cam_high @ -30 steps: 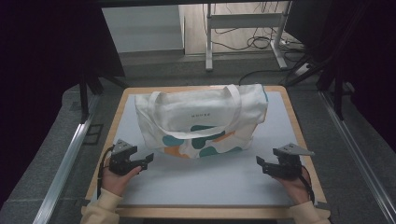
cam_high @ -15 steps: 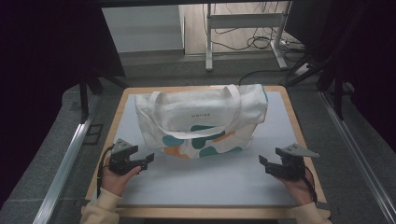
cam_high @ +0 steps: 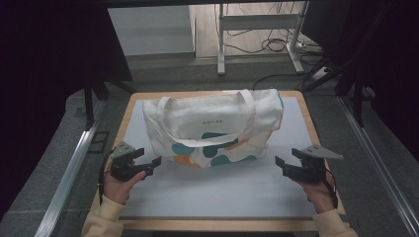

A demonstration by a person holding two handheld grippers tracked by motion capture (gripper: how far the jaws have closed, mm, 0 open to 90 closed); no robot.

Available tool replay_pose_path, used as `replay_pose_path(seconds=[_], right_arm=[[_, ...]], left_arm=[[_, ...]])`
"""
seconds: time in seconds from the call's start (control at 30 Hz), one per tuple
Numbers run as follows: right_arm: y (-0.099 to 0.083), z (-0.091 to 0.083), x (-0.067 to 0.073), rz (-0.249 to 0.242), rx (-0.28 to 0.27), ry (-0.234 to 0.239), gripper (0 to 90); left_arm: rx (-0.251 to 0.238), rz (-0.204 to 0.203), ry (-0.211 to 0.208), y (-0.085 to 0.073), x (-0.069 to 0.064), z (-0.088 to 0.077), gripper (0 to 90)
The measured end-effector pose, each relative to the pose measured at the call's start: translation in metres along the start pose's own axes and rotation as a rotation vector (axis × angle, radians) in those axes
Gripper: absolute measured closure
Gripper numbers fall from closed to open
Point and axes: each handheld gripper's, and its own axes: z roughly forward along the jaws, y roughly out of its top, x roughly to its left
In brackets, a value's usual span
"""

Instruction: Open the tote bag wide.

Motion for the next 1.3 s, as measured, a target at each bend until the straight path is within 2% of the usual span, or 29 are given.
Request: replay_pose_path(seconds=[0.3, 0.47, 0.63, 0.9, 1.3], right_arm=[[0.016, 0.002, -0.004, 0.006, -0.017, 0.013, 27.6], [0.031, 0.000, -0.005, 0.000, -0.045, 0.023, 28.0], [0.042, 0.000, -0.004, -0.017, -0.048, 0.028, 28.8], [0.065, -0.003, -0.002, -0.034, -0.067, 0.026, 29.1], [0.092, -0.002, -0.008, -0.025, -0.090, 0.028, 29.8]], left_arm=[[-0.027, -0.007, -0.006, 0.013, 0.004, -0.008, 21.7], [-0.045, -0.009, -0.005, 0.020, 0.007, -0.016, 22.0], [-0.056, -0.010, -0.018, 0.029, 0.009, -0.023, 22.4], [-0.058, 0.014, -0.025, 0.043, 0.009, -0.027, 22.4], [-0.071, 0.030, -0.042, 0.066, 0.008, -0.029, 22.3]])
